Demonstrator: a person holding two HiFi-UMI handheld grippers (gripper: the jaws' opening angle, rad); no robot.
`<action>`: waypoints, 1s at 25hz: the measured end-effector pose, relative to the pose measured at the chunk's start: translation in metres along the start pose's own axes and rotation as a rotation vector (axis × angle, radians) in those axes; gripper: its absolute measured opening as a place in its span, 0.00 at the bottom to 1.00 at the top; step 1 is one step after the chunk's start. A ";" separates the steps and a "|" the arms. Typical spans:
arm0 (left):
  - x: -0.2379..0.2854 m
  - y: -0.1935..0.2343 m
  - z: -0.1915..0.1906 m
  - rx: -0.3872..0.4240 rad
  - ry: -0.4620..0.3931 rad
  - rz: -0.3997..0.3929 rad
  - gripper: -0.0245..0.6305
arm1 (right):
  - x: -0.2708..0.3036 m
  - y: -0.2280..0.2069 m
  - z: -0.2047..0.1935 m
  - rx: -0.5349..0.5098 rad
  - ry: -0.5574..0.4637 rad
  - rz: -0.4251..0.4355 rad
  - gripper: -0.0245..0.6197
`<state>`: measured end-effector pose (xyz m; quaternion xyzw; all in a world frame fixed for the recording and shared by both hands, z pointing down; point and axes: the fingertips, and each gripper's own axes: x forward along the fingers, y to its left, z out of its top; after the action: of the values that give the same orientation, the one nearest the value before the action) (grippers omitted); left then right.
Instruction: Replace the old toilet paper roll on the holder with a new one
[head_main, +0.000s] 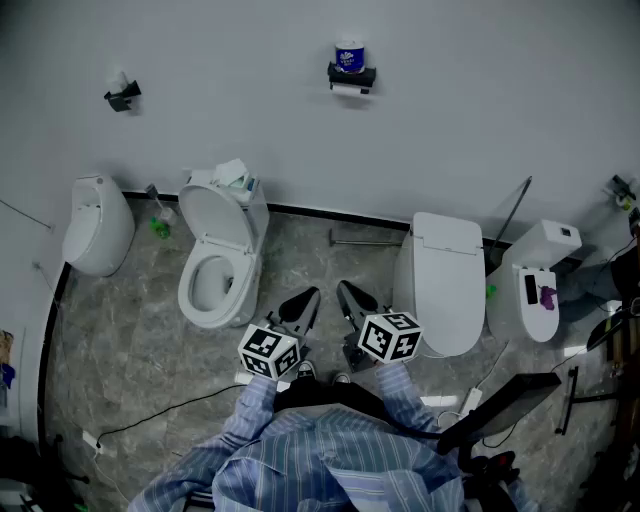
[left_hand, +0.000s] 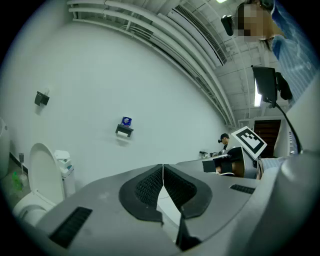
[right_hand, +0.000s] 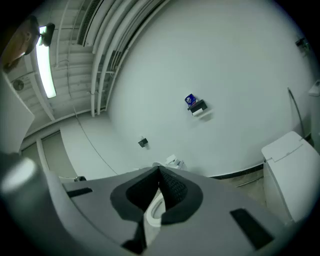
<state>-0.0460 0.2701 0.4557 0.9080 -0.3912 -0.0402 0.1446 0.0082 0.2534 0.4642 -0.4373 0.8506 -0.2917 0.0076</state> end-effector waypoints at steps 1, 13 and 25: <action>0.000 0.000 -0.001 0.000 0.001 0.000 0.05 | 0.000 0.000 -0.001 0.001 0.001 0.000 0.04; 0.011 -0.003 0.003 -0.009 -0.018 0.003 0.05 | -0.003 -0.016 0.001 0.019 0.008 -0.028 0.04; 0.019 0.009 0.000 -0.014 0.001 -0.010 0.05 | 0.006 -0.018 0.007 0.077 -0.022 0.027 0.04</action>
<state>-0.0389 0.2510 0.4594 0.9090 -0.3861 -0.0432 0.1511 0.0196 0.2381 0.4689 -0.4285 0.8445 -0.3191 0.0378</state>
